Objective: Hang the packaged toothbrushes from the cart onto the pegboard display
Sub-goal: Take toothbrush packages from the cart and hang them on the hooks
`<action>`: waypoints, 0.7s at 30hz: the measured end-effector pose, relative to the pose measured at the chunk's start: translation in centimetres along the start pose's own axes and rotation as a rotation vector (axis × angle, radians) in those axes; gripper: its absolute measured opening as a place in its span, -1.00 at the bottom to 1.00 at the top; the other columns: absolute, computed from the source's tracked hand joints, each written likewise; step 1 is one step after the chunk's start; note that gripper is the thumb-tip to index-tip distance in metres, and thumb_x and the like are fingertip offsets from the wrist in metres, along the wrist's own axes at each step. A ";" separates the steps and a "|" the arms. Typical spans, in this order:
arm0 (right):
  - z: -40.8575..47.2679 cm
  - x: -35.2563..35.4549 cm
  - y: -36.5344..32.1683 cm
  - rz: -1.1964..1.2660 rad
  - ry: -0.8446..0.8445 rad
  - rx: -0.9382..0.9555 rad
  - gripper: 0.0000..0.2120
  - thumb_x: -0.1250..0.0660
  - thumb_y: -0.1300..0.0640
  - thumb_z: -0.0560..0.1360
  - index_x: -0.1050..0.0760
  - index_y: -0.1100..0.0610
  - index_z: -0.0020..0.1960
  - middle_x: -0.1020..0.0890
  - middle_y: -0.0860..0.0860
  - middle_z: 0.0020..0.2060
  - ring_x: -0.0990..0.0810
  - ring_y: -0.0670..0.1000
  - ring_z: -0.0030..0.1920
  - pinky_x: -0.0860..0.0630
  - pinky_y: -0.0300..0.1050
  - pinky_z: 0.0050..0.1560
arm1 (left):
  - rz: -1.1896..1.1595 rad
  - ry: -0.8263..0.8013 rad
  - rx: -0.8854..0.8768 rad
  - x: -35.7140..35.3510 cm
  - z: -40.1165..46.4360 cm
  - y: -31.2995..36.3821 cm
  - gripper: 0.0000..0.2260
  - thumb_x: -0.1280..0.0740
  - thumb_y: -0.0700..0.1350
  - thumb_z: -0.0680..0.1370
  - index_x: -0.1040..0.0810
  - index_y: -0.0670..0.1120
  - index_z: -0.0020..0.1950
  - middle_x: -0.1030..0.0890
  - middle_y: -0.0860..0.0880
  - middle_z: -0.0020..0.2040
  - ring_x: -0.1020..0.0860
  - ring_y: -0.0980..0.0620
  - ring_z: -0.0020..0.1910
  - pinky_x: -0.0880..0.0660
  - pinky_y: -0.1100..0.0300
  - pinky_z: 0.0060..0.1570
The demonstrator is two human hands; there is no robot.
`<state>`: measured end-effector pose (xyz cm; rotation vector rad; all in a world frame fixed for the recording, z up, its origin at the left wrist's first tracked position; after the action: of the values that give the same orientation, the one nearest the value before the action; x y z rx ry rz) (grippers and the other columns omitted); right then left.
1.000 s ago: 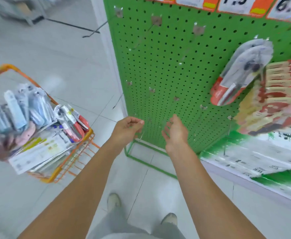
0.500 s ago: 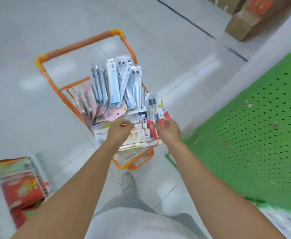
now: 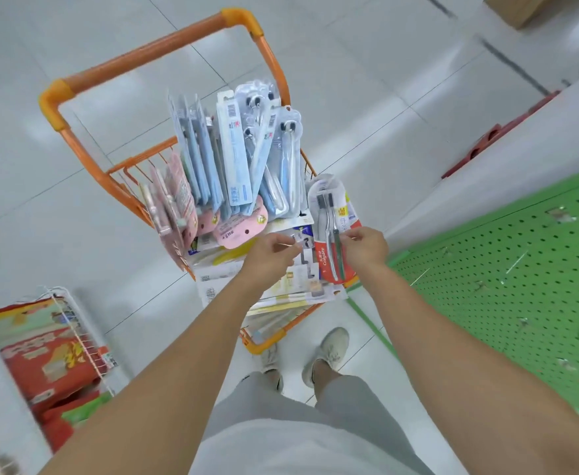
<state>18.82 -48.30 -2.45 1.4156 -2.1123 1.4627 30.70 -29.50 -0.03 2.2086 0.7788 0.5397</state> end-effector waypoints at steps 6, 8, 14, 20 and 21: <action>1.5 -0.6 -0.5 -0.051 -0.078 0.135 -0.59 -0.46 0.07 0.52 -0.48 0.15 0.31 -0.59 0.00 0.12 -0.58 0.04 0.12 -0.49 -0.04 0.17 | 0.010 0.026 0.025 -2.2 2.1 0.2 -0.79 -0.41 -0.07 0.57 -0.56 -0.09 0.18 -0.60 0.02 -0.07 -0.59 0.03 -0.13 -0.55 0.07 -0.06; 2.2 -0.7 -0.4 -0.023 -0.060 0.115 -0.65 -0.47 0.09 0.52 -0.49 0.14 0.25 -0.59 -0.01 0.06 -0.58 0.03 0.08 -0.48 -0.10 0.10 | 0.027 0.030 0.050 -2.8 2.5 0.3 -0.74 -0.41 -0.05 0.58 -0.53 -0.09 0.23 -0.59 0.03 -0.03 -0.60 0.07 -0.14 -0.58 0.01 0.04; 2.2 0.2 -0.7 0.062 -0.084 0.228 -0.86 -0.45 0.17 0.52 -0.62 0.19 -0.19 -0.54 -0.06 -0.39 -0.47 -0.05 -0.33 -0.47 -0.07 -0.17 | 0.010 0.058 0.063 -3.8 3.3 0.6 -0.60 -0.49 -0.02 0.51 -0.48 -0.07 0.29 -0.58 0.02 0.10 -0.57 0.08 -0.02 -0.57 0.07 0.02; -0.8 1.4 -2.0 0.352 -0.329 0.223 -0.88 -0.45 0.17 0.54 -0.65 0.17 -0.16 -0.58 -0.05 -0.39 -0.52 -0.04 -0.36 -0.52 -0.16 -0.33 | -0.126 0.002 -0.049 -4.9 2.3 1.7 -0.63 -0.58 -0.12 0.43 -0.58 -0.05 0.20 -0.70 0.11 -0.02 -0.68 0.17 -0.08 -0.54 0.30 -0.16; -0.5 1.5 -2.0 0.390 -0.317 0.176 -0.88 -0.45 0.14 0.54 -0.68 0.15 -0.14 -0.61 -0.04 -0.37 -0.55 -0.03 -0.35 -0.54 -0.16 -0.35 | -0.134 0.023 -0.061 -4.4 2.1 1.6 -0.65 -0.57 -0.13 0.43 -0.62 -0.05 0.19 -0.72 0.09 -0.03 -0.69 0.17 -0.09 -0.56 0.31 -0.17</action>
<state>19.41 -48.84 -0.03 1.4327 -2.6332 1.6896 29.30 -34.43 -0.83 2.0806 0.9038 0.5167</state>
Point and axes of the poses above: each hand's wrist, its own z-axis towards the middle knuckle, its own x-axis out of the back of the hand, y = z × x, the point moved 8 cm from there along z, towards the middle knuckle
